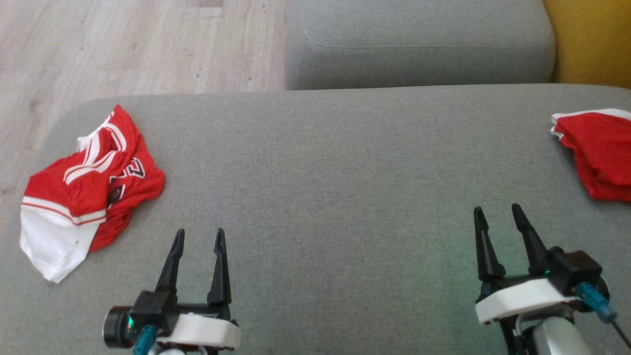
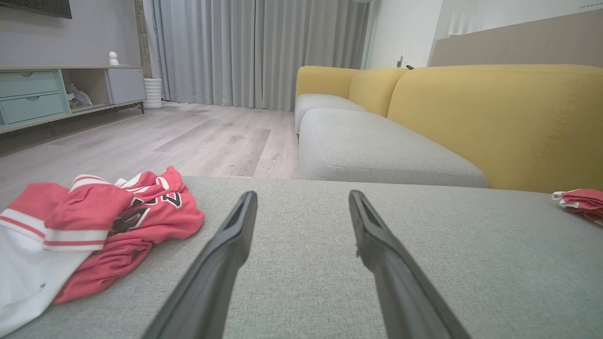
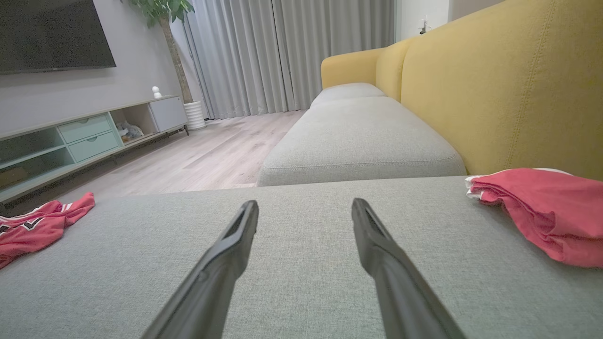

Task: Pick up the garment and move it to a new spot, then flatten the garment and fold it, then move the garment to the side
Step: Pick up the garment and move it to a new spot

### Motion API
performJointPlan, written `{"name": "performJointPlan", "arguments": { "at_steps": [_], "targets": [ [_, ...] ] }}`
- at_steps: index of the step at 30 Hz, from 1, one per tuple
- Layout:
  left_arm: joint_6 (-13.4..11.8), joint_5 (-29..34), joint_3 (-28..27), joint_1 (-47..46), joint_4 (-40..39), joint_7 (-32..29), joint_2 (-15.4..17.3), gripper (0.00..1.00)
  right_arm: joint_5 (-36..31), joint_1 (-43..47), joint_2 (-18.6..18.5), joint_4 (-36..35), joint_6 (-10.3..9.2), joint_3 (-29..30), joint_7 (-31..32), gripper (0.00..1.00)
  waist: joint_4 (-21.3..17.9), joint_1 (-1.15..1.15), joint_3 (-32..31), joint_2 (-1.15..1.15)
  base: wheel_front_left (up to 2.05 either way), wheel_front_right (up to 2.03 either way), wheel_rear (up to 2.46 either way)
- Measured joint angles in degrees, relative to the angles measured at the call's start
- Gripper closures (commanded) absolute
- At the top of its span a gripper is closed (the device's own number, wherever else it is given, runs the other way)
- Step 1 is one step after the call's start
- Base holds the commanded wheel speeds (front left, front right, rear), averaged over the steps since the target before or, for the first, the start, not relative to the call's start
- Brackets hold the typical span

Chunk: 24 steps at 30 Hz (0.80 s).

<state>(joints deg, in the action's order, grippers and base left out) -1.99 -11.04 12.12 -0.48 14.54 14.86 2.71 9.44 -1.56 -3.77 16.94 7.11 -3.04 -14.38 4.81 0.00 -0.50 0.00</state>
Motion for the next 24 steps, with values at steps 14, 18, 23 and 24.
{"name": "performJointPlan", "arguments": {
  "at_steps": [14, 18, 23, 24],
  "targets": [
    [0.02, 0.0, -0.26, -0.01, 0.49, 0.0, -0.01, 0.0, -0.01, 0.15, 0.56, 0.25, -0.01, 0.65, 0.0, 0.0, 0.51, 0.0, -0.42, 0.0, 0.0, 0.0, 0.0],
    [-0.02, -0.01, -0.11, -0.21, 0.44, 0.0, -0.01, 0.0, -0.01, 0.4, 0.66, 0.2, 0.0, 1.36, 0.0, 0.0, 2.59, 0.0, -0.15, 0.0, 0.0, 0.0, 0.0],
    [-0.36, -0.1, 0.35, -0.43, 0.34, 0.0, 0.0, 0.0, -0.03, 0.46, 0.67, -0.01, 0.0, 1.18, 0.0, 0.0, 7.18, 0.0, 0.48, 0.0, 0.0, 0.0, 0.0],
    [-0.36, -0.1, 0.44, -0.47, 0.32, 0.0, 0.0, 0.0, -0.03, 0.45, 0.67, -0.14, -0.01, 1.16, 0.0, 0.0, 8.34, 0.0, 0.64, 0.0, 0.0, 0.0, 0.0]
  ]
}}
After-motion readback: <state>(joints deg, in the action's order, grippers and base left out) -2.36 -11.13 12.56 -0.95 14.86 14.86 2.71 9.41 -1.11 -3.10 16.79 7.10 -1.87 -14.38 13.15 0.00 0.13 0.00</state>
